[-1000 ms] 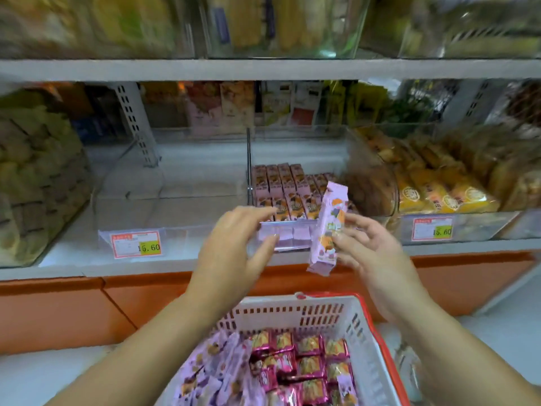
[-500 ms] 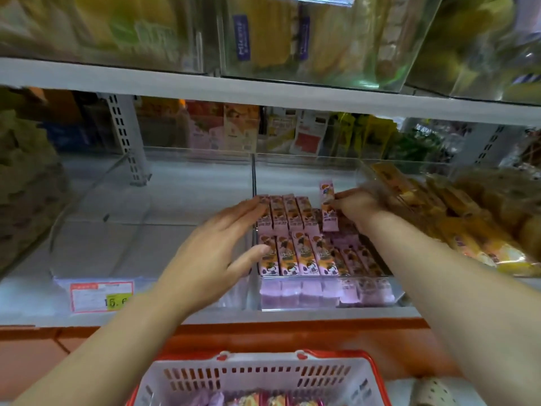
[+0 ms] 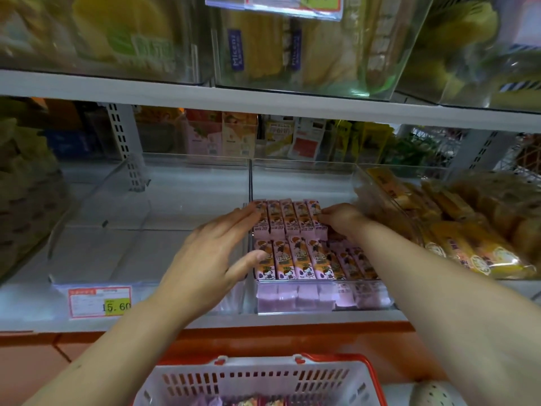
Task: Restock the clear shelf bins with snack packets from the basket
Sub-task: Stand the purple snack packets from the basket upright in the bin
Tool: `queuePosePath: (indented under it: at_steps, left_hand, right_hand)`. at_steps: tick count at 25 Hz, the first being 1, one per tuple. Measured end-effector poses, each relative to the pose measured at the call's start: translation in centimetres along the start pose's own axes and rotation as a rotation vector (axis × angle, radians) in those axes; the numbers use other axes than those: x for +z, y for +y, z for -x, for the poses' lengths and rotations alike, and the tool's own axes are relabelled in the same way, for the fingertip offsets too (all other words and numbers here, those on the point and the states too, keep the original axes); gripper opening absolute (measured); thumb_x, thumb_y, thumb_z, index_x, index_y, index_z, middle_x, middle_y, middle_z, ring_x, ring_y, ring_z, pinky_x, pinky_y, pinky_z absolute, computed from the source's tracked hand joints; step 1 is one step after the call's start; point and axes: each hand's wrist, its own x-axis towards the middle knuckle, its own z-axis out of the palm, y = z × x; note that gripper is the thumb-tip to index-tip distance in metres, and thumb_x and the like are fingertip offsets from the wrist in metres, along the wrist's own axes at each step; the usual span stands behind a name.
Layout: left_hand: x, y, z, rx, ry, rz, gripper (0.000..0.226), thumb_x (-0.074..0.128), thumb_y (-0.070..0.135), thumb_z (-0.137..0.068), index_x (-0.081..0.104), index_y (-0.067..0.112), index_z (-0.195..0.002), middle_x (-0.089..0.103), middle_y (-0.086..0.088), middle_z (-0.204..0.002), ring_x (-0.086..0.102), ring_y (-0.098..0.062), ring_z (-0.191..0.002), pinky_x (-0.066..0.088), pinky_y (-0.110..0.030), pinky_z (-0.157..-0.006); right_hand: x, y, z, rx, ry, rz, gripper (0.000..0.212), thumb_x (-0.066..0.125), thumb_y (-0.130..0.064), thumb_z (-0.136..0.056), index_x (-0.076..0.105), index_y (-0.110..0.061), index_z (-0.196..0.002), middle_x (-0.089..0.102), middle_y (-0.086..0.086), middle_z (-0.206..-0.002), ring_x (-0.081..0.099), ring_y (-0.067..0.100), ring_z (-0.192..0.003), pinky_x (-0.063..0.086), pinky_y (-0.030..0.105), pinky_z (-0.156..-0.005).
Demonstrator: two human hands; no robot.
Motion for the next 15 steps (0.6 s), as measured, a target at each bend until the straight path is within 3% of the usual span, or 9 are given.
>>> queuePosePath:
  at_steps: [2,4,6,8,10,12,15]
  left_hand:
    - [-0.1,0.7,0.8,-0.038,-0.002,-0.026,0.072,0.022,0.071,-0.087,0.025,0.035,-0.149,0.019,0.017,-0.155,0.025,-0.007,-0.142,0.027,-0.033,-0.112]
    - [-0.7,1.8,2.5,-0.056,0.055,-0.053,0.067,0.028,0.064,-0.09,0.028,0.032,-0.148,0.028,0.01,-0.155,0.028,-0.011,-0.141,0.027,-0.035,-0.113]
    - [-1.7,3.3,5.2,-0.033,0.14,-0.035,0.057,0.038,0.052,-0.092,0.04,0.026,-0.143,0.041,0.006,-0.147,0.037,-0.012,-0.135,0.029,-0.03,-0.111]
    - [-1.8,4.7,8.5,-0.015,0.152,-0.002,0.047,0.043,0.041,-0.092,0.05,0.022,-0.135,0.051,0.006,-0.135,0.045,-0.011,-0.125,0.032,-0.025,-0.105]
    - [-0.6,5.8,12.3,-0.093,-0.015,0.024,0.041,0.048,0.036,-0.093,0.052,0.024,-0.131,0.053,0.007,-0.131,0.046,-0.011,-0.122,0.036,-0.025,-0.1]
    - [2.0,5.7,16.1,-0.253,-0.301,0.058,0.041,0.052,0.032,-0.094,0.049,0.027,-0.135,0.048,0.008,-0.138,0.043,-0.012,-0.127,0.035,-0.026,-0.101]
    - [6.0,4.7,21.0,-0.419,-0.734,0.027,0.044,0.052,0.033,-0.096,0.044,0.025,-0.139,0.041,-0.001,-0.147,0.041,-0.02,-0.132,0.035,-0.032,-0.105]
  right_hand:
    - [-0.5,0.0,1.6,-0.027,0.001,-0.016,0.048,0.056,-0.032,-0.096,0.05,-0.008,-0.137,0.051,0.012,-0.141,0.051,0.029,-0.125,0.042,0.036,-0.106]
    - [-1.1,-0.1,3.9,-0.053,0.057,-0.09,0.05,0.056,-0.031,-0.096,0.044,-0.015,-0.141,0.049,0.01,-0.142,0.054,0.027,-0.119,0.047,0.037,-0.098]
    - [-1.2,-0.2,8.0,-0.204,0.211,-0.229,0.041,0.052,-0.025,-0.098,0.047,-0.02,-0.138,0.059,0.008,-0.127,0.06,0.019,-0.099,0.051,0.032,-0.081]
    - [-0.5,0.2,13.8,-0.404,0.408,-0.352,0.032,0.05,-0.02,-0.098,0.054,-0.022,-0.129,0.064,-0.002,-0.107,0.059,0.012,-0.089,0.048,0.027,-0.077]
    - [1.9,1.8,19.2,-0.523,0.467,-0.413,0.026,0.05,-0.015,-0.096,0.058,-0.02,-0.121,0.061,-0.006,-0.096,0.055,0.006,-0.083,0.044,0.02,-0.072]
    - [6.3,4.2,22.7,-0.513,0.33,-0.382,0.024,0.049,-0.014,-0.096,0.057,-0.019,-0.117,0.059,-0.005,-0.092,0.053,0.006,-0.076,0.042,0.021,-0.066]
    - [13.8,8.6,25.7,-0.374,-0.193,-0.048,0.028,0.049,-0.017,-0.097,0.057,-0.016,-0.123,0.059,-0.002,-0.109,0.056,0.011,-0.084,0.044,0.027,-0.075]
